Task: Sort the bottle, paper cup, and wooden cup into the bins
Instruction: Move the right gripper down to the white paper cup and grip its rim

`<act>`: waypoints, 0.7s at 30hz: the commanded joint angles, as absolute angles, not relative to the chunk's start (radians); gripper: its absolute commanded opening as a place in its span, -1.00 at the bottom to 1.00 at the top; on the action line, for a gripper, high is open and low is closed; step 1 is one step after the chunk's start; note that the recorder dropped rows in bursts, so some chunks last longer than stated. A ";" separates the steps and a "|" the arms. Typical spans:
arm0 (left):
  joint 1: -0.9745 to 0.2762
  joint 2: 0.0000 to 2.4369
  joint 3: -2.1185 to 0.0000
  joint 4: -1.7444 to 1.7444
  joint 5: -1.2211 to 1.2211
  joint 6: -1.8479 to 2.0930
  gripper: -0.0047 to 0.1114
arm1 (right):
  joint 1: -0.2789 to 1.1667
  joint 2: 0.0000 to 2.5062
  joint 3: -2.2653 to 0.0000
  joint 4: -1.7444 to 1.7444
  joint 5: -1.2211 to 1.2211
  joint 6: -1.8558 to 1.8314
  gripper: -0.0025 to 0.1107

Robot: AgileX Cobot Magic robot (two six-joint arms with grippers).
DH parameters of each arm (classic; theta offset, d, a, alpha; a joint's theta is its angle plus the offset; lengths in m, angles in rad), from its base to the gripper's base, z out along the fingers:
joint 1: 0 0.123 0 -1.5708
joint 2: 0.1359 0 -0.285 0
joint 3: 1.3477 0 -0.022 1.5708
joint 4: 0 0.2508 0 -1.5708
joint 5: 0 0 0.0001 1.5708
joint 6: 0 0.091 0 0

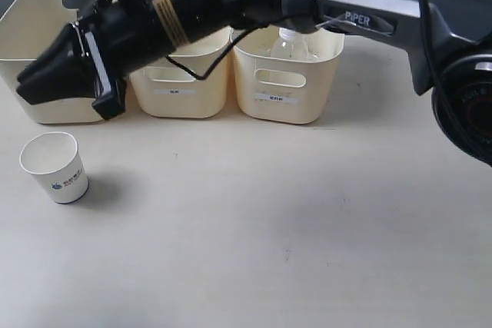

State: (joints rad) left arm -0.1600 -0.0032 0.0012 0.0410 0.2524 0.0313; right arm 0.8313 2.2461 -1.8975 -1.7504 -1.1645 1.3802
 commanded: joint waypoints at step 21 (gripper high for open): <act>-0.163 0.000 0.000 0.043 0.239 0.028 -0.92 | 0.970 2.330 -1.789 -1.744 -0.742 1.133 0.03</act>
State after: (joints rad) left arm -0.1600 -0.0032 0.0012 0.0410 0.2524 0.0313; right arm 0.9736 2.3084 -1.7924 -1.7504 -0.7454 1.1374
